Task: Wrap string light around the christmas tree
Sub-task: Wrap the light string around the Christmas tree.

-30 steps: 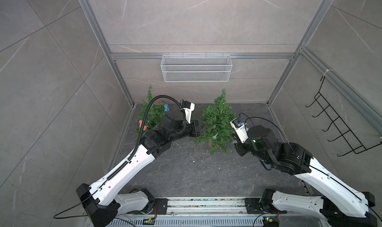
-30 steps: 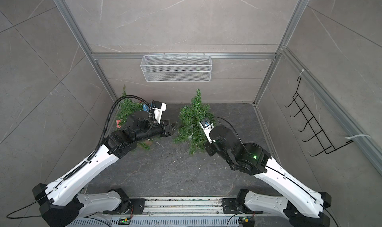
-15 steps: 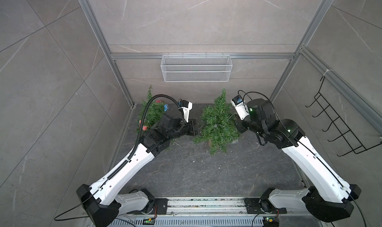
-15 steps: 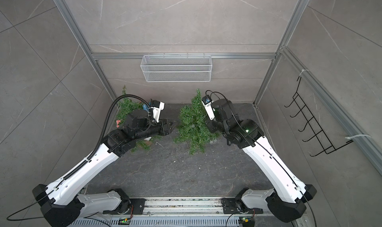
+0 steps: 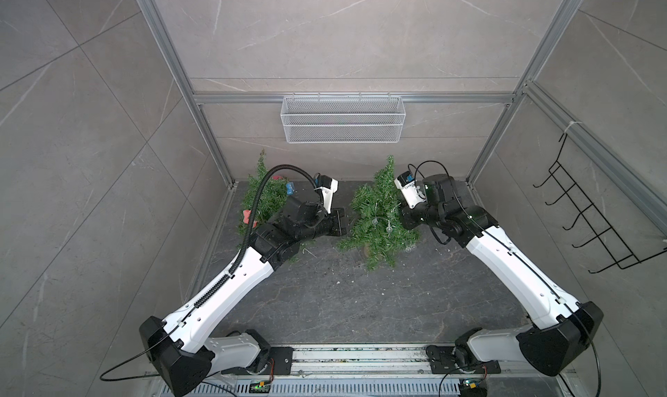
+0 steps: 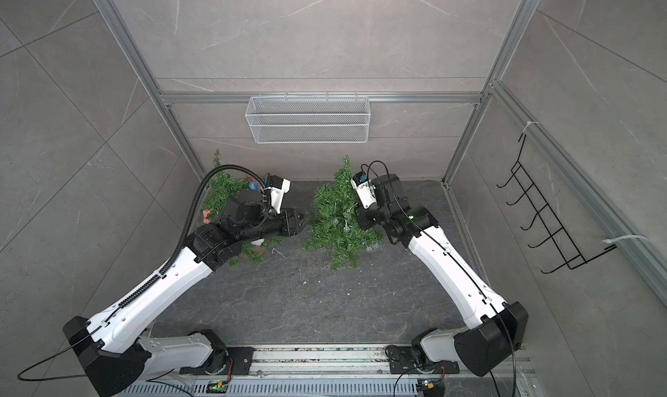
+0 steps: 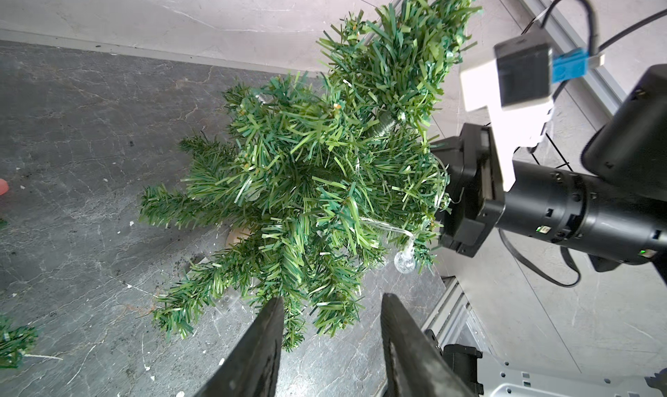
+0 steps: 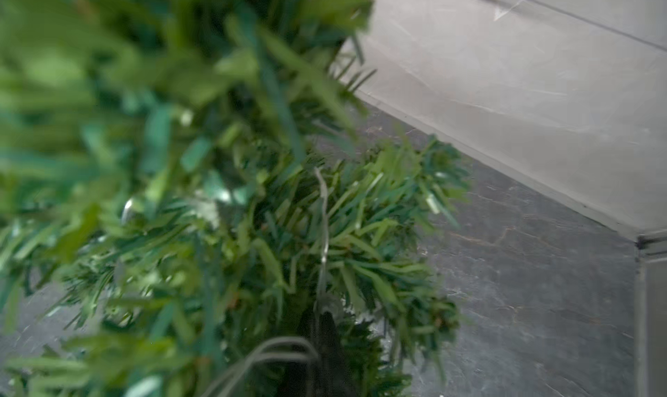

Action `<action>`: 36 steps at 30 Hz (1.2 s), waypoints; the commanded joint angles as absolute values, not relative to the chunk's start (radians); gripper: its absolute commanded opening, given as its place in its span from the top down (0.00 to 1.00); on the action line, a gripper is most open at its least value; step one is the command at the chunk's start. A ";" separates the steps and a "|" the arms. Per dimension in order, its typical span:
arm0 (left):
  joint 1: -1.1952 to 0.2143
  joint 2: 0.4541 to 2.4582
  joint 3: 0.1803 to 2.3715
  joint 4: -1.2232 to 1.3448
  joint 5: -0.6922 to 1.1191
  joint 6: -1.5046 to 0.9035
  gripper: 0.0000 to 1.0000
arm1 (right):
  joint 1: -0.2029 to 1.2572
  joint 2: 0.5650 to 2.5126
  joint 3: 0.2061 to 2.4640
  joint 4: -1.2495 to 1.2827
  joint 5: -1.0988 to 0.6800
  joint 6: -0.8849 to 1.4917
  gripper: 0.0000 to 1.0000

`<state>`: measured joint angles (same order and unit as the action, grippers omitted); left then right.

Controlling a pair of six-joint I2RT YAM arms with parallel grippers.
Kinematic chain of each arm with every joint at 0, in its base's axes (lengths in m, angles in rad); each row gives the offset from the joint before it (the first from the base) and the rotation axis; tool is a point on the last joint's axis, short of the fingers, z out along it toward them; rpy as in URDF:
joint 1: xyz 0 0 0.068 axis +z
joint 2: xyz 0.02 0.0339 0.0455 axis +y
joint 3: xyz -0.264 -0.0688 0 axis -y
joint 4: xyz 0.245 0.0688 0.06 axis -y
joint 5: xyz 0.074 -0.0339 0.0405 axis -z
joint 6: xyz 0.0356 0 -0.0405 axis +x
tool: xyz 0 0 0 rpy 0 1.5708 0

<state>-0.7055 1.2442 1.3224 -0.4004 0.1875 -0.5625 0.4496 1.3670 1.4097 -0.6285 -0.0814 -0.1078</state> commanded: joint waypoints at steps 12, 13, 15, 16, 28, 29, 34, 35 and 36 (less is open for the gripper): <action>-0.708 1.230 1.342 -0.525 0.177 -0.332 0.50 | 0.328 1.252 1.442 -0.791 -0.251 0.062 0.47; -0.720 1.227 1.332 -0.532 0.162 -0.311 0.50 | 0.326 1.238 1.450 -0.805 -0.257 0.079 0.43; -0.748 1.223 1.311 -0.532 0.132 -0.281 0.49 | 0.325 1.224 1.468 -0.844 -0.259 0.101 0.38; -0.765 1.223 1.297 -0.532 0.104 -0.271 0.49 | 0.326 1.220 1.477 -0.869 -0.256 0.112 0.37; -0.953 1.248 0.854 -0.090 -0.364 -0.217 0.48 | 0.309 1.027 1.053 -0.579 0.091 0.352 0.44; -0.967 1.235 0.837 -0.087 -0.398 -0.218 0.47 | 0.307 1.020 1.008 -0.540 0.141 0.355 0.46; -0.977 1.170 0.749 -0.151 -0.441 -0.296 0.47 | 0.302 1.050 0.893 -0.374 0.264 0.384 0.59; -0.977 1.167 0.733 -0.179 -0.442 -0.322 0.47 | 0.301 1.066 0.883 -0.346 0.269 0.395 0.59; -0.976 1.169 0.723 -0.205 -0.446 -0.356 0.47 | 0.301 1.083 0.880 -0.328 0.265 0.400 0.59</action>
<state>-0.9771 1.1992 0.7403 -0.2043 -0.3759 -0.2852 0.3035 1.0630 0.8932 -0.4763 0.1722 0.3534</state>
